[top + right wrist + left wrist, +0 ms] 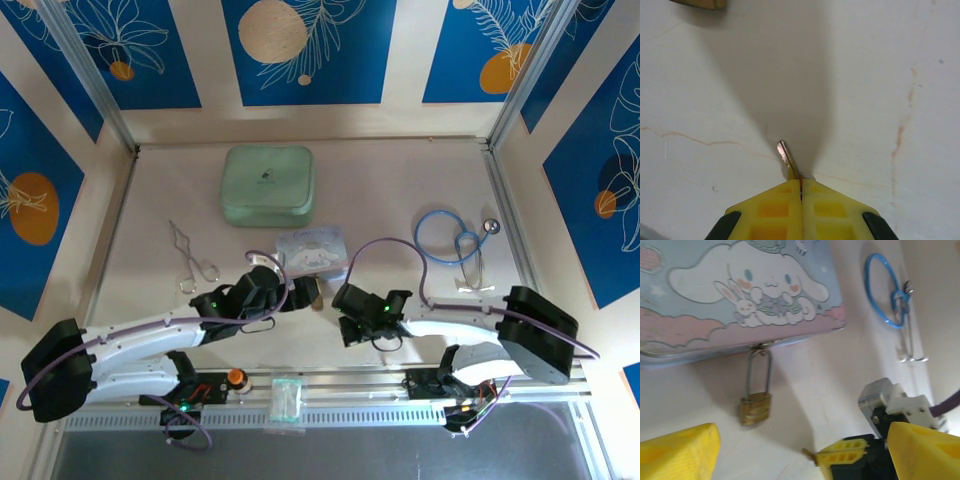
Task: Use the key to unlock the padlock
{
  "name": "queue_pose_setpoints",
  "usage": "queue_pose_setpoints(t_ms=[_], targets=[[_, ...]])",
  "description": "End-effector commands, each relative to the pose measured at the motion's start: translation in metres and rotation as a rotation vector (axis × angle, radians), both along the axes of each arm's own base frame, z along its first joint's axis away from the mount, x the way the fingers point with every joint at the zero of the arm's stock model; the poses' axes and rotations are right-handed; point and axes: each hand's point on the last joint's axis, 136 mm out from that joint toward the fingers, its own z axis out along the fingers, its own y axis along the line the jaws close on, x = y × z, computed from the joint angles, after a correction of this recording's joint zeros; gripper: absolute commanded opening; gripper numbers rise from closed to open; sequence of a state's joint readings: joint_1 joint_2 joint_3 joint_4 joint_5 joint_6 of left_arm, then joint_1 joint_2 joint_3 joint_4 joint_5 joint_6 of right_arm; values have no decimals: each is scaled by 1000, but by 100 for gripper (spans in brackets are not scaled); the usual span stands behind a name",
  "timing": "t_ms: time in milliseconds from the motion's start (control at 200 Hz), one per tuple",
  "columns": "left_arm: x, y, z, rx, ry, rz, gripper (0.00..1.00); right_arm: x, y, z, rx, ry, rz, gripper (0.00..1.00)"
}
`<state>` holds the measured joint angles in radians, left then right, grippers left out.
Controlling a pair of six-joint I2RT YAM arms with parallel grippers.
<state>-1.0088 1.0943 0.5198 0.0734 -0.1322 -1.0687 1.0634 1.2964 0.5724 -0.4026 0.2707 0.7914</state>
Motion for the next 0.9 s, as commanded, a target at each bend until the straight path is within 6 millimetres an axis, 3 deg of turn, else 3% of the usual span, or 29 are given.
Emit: queue_pose_setpoints(t_ms=[0,140,290,480,580,895], targets=[[-5,-22,5,-140,38,17,83,0,7,14,96,17,37,1],[-11,-37,-2,-212,90,87,76,9,7,30,158,-1,20,1],[-14,-38,-17,-362,237,222,72,15,9,45,234,-8,-6,0],[-17,-46,-10,-678,392,327,89,27,16,77,299,-60,-32,0],[-16,-49,-4,-778,441,350,94,36,23,96,332,-100,-40,0],[-17,-59,20,-949,465,358,97,49,57,128,458,-169,-14,0]])
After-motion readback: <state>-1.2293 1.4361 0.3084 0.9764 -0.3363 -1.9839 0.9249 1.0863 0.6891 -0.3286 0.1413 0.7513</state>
